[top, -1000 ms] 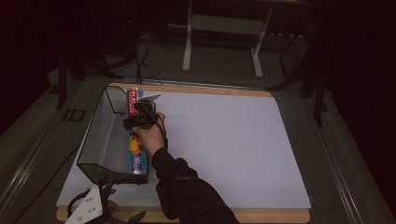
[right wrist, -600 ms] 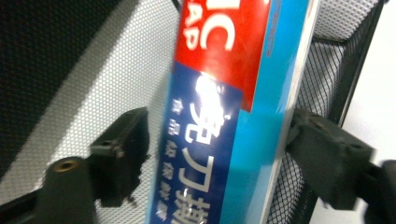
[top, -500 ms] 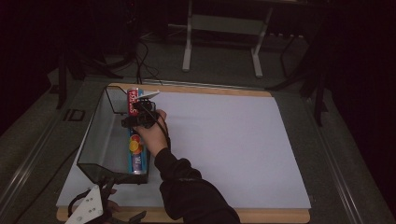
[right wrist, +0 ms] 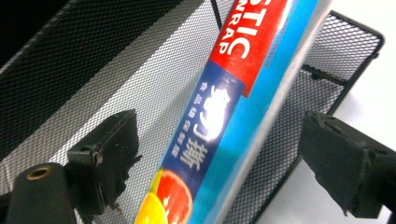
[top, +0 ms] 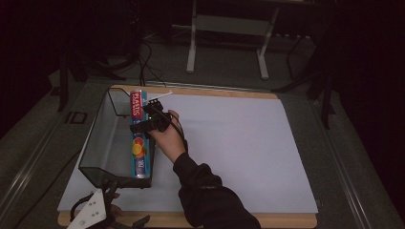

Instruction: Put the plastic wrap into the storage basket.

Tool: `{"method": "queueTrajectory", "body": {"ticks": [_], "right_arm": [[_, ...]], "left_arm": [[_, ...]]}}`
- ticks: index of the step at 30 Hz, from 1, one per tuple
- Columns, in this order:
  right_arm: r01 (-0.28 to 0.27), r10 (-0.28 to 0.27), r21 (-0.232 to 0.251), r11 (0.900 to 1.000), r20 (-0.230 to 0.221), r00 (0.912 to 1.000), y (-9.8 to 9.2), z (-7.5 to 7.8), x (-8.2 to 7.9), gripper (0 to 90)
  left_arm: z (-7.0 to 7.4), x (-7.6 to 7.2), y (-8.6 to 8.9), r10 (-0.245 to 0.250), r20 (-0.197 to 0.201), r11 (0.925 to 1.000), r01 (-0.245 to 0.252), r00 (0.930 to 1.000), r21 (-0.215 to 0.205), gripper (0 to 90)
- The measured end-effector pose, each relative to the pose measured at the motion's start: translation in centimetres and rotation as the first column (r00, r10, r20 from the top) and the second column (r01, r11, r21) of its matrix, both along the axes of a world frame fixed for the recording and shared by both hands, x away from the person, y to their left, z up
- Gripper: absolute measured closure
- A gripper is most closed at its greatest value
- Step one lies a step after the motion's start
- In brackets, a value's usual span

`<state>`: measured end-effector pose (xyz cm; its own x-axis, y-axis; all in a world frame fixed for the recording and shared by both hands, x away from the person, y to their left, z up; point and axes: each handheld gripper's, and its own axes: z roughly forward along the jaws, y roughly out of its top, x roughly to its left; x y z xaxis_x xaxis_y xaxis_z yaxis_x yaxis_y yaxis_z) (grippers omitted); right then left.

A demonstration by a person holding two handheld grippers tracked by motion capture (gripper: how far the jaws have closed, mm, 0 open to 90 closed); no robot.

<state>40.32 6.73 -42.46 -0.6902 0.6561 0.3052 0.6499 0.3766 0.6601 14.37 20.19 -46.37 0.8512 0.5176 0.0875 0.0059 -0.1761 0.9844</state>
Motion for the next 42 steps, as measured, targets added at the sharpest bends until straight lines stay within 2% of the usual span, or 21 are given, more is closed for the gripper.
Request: {"method": "queueTrajectory", "body": {"ticks": [7, 12, 17, 22, 32, 42], "right_arm": [[-0.02, 0.02, 0.0, 1.0, 0.023, 0.9995, -2.1, 0.6, -0.8, 13.6], [-0.03, 0.031, -0.016, 0.999, 0.068, 0.9972, -4.1, 1.0, -1.5, 14.4], [-0.021, 0.021, -0.001, 1.0, 0.09, 0.9958, -6.2, 1.3, -2.1, 14.4], [-0.015, 0.015, -0.007, 1.0, 0.108, 0.994, -8.1, 1.4, -2.9, 14.4], [0.002, -0.002, 0.0, 1.0, 0.15, 0.9888, -12.5, 0.9, -4.9, 14.1], [0.026, -0.026, 0.005, 1.0, 0.152, 0.9881, -16.6, -0.2, -6.7, 14.1]], "left_arm": [[-0.1, 0.1, -0.2, 0.002, -0.001, 0.9999, -0.002, 1.0, 0.012, 0.6], [-0.1, 0.1, -0.3, 0.003, -0.006, 0.9999, -0.003, 1.0, 0.013, 0.6], [-0.2, 0.2, -0.4, 0.004, -0.005, 0.9998, -0.004, 1.0, 0.018, 0.6], [-0.2, 0.2, -0.5, 0.004, -0.006, 0.9998, -0.004, 1.0, 0.02, 0.6], [-0.2, 0.2, -0.6, 0.008, -0.006, 0.9998, -0.008, 1.0, 0.02, 0.6], [-0.2, 0.3, -0.6, 0.009, -0.005, 0.9996, -0.009, 0.9999, 0.025, 0.6]]}}
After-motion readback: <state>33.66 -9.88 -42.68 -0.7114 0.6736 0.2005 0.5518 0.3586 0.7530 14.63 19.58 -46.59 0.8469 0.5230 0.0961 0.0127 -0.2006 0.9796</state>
